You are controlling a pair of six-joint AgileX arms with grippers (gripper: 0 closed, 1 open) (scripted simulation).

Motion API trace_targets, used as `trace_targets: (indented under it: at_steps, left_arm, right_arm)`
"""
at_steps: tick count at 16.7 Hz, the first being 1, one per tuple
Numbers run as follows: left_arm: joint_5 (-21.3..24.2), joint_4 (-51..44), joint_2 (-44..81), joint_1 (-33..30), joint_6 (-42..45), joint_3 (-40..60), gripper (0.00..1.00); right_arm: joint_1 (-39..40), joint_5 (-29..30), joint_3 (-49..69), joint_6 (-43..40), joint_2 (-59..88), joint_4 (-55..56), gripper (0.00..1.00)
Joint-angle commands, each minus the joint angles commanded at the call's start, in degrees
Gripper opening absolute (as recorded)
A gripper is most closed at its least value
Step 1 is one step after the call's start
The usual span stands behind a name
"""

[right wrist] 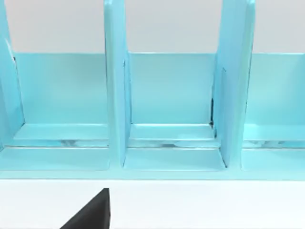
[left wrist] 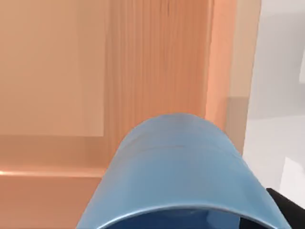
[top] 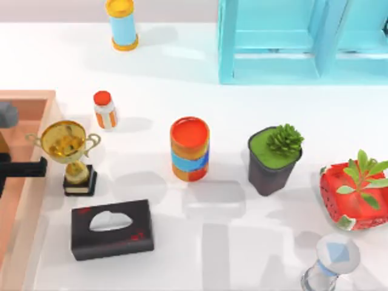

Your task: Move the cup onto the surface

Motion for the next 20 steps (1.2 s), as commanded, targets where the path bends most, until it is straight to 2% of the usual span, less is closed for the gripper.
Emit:
trace_targets:
  at_steps: [7, 10, 13, 20]
  left_arm:
    - [0.55, -1.48, 0.29, -1.47, -0.84, 0.03, 0.00]
    - [0.50, -2.57, 3.48, -4.98, -4.55, 3.27, 0.00]
    - [0.31, -3.93, 9.70, -13.37, -13.33, 9.87, 0.00]
    - [-0.46, -6.41, 26.79, -40.65, -39.87, 29.12, 0.00]
  right_arm:
    - [0.00, 0.00, 0.00, 0.00, 0.00, 0.00, 1.00]
    - [0.00, 0.00, 0.00, 0.00, 0.00, 0.00, 1.00]
    - [0.00, 0.00, 0.00, 0.00, 0.00, 0.00, 1.00]
    - [0.00, 0.00, 0.00, 0.00, 0.00, 0.00, 1.00]
